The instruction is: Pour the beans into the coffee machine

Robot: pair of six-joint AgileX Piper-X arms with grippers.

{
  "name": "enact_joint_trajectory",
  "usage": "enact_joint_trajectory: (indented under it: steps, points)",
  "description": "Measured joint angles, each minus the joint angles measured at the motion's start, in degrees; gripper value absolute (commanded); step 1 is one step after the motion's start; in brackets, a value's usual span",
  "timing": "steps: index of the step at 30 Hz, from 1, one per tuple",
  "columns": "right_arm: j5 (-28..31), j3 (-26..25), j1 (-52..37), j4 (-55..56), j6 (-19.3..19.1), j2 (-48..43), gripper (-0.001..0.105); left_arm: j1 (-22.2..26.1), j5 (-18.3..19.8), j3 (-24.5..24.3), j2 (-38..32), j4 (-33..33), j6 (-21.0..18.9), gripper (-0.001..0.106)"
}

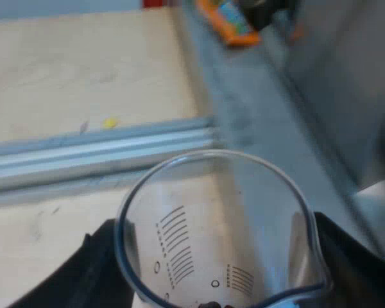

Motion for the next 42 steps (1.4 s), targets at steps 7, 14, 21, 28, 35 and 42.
enact_joint_trajectory:
  steps: [7, 14, 21, 28, 35, 42]
  points:
    - [0.0, 0.0, 0.0, -0.27, 0.0, 0.0, 0.075, 0.16, 1.74, 0.0, -10.28, 1.71, -3.2, 0.0]
    - [0.0, -0.29, 0.0, -3.81, -2.33, 0.0, 0.075, 0.16, 0.87, 0.0, -22.36, 16.71, -3.58, 0.0]
    - [3.43, -4.2, 0.0, -3.81, -3.03, 0.0, 0.075, 0.16, 0.12, -6.6, -36.37, 34.96, -3.16, 0.0]
    - [9.86, -7.65, 0.0, -3.81, -8.66, -2.26, 0.075, 0.16, -3.83, -18.38, -44.13, 55.12, 0.41, 0.0]
    - [10.27, -10.02, 0.0, -3.7, -11.26, -6.85, 0.075, 0.16, -3.98, -23.89, -45.68, 64.55, 0.68, 0.0]
    - [16.31, -12.31, 0.0, -4.26, -13.96, -11.46, 0.075, -2.43, -4.51, -35.18, -45.66, 69.85, 0.7, 0.0]
